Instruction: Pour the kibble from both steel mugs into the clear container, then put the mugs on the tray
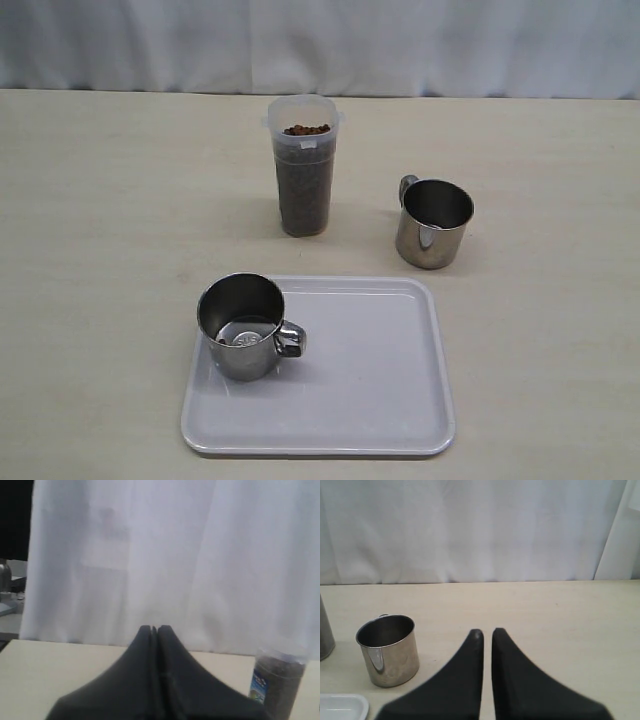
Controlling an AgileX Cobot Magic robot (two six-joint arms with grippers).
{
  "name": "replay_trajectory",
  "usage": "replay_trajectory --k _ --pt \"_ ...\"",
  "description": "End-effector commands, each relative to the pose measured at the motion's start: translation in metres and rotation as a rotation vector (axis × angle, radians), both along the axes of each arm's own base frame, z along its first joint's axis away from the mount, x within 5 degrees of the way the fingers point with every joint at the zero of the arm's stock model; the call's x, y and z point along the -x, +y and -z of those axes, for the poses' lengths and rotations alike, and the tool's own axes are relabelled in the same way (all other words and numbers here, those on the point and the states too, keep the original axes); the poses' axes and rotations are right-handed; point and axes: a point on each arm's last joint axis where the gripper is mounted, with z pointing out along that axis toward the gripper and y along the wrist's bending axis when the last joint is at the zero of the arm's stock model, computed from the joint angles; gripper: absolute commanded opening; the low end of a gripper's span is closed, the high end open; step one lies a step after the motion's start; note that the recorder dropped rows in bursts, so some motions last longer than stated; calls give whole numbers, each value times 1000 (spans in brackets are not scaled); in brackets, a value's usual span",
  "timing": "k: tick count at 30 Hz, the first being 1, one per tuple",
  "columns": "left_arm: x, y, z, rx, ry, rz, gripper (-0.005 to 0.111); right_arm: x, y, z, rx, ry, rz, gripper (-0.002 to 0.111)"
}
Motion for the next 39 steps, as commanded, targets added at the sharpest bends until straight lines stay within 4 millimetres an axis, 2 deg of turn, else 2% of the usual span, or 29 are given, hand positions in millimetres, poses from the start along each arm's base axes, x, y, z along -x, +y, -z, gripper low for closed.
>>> replay_trajectory --k 1,12,15,18,29,39 --pt "1 6 -1 15 -28 -79 0 0 0 0 -4 0 -3 5" --pt "2 5 -2 8 -41 -73 0 0 0 0 -4 0 -3 5" --pt "3 0 -2 -241 -73 -43 0 0 0 0 -4 0 -3 5" --pt "2 -6 6 -385 -19 15 0 0 0 0 -4 0 -3 5" --pt "3 -7 23 -223 199 67 0 0 0 0 -4 0 -3 5" --pt "2 -3 23 -188 203 21 0 0 0 0 -4 0 -3 5"
